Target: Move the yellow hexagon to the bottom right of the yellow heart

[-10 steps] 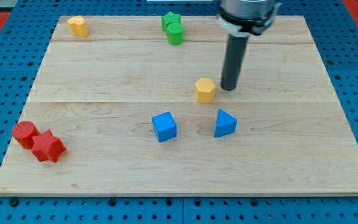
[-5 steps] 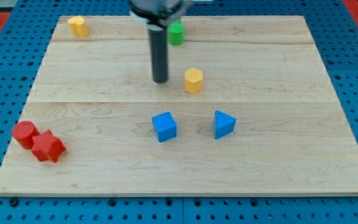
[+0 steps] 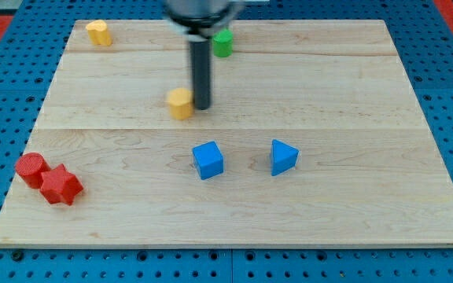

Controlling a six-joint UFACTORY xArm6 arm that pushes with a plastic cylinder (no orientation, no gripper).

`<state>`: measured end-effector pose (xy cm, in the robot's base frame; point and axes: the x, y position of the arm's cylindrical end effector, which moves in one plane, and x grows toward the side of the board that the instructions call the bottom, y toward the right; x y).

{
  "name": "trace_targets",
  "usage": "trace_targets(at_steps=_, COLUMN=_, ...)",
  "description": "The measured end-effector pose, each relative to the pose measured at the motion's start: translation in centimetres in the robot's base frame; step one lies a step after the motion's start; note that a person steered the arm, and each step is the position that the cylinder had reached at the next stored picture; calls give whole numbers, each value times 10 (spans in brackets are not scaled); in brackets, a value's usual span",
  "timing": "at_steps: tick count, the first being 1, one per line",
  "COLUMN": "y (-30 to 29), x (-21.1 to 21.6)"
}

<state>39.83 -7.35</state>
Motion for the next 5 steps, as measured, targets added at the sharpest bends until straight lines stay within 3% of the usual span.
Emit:
trace_targets(at_steps=2, y=-99, x=29)
trace_targets(at_steps=4, y=-152, x=-67)
trace_targets(at_steps=5, y=-147, x=-26)
